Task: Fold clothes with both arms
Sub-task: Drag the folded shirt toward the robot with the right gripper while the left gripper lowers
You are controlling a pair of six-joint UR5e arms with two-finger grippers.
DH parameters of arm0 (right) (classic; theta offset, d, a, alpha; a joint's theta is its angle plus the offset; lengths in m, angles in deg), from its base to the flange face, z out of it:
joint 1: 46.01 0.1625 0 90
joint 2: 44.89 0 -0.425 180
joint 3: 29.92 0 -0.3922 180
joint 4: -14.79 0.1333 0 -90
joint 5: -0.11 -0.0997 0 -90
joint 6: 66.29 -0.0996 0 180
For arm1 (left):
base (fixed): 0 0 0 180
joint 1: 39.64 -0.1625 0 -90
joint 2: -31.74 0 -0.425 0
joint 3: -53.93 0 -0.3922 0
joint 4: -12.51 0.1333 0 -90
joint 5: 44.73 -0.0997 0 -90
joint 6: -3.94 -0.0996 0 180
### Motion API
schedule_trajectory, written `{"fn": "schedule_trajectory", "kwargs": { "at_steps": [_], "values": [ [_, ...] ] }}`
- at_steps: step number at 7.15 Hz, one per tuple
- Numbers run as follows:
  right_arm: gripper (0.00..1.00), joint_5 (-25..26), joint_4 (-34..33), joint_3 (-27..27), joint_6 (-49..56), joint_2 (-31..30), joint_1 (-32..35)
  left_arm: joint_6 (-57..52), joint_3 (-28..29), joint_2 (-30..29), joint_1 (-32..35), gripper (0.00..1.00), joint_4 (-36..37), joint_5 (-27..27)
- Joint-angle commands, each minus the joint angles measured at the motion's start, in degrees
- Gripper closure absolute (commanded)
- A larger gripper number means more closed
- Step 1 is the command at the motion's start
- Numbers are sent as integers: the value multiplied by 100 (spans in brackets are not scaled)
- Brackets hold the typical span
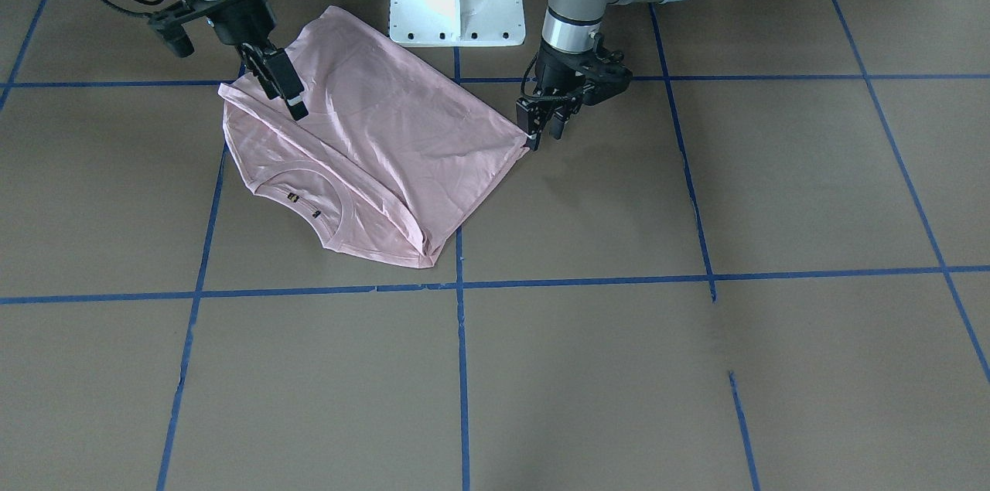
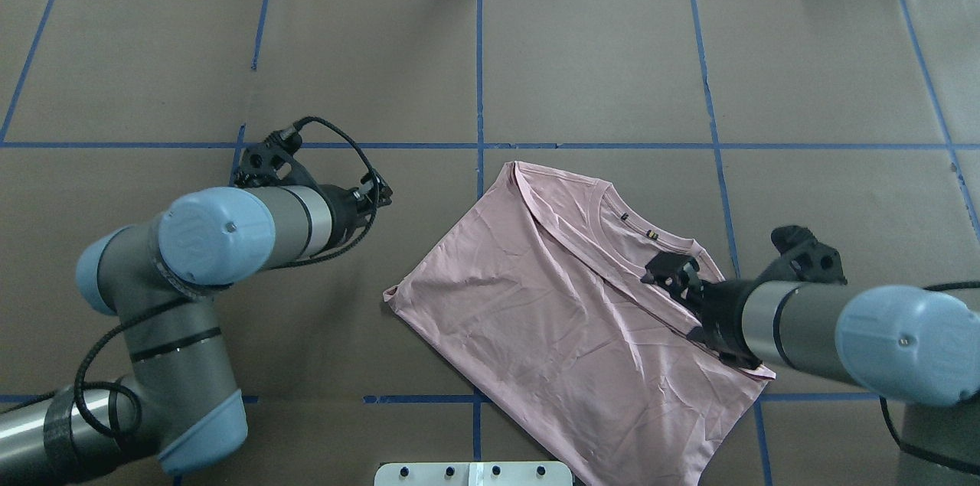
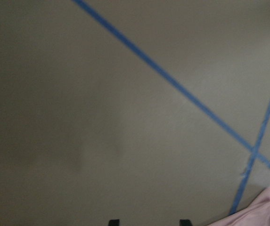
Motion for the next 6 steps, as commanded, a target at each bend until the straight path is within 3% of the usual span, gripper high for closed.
{"fn": "schedule_trajectory", "kwargs": {
  "at_steps": [1,6],
  "values": [
    [0,12,0,150,0,79,25,-52,41,-106,-183,41,190,-19],
    [0,-5,0,195,0,79,25,-70,568,-396,-201,41,181,-151]
  ]
}}
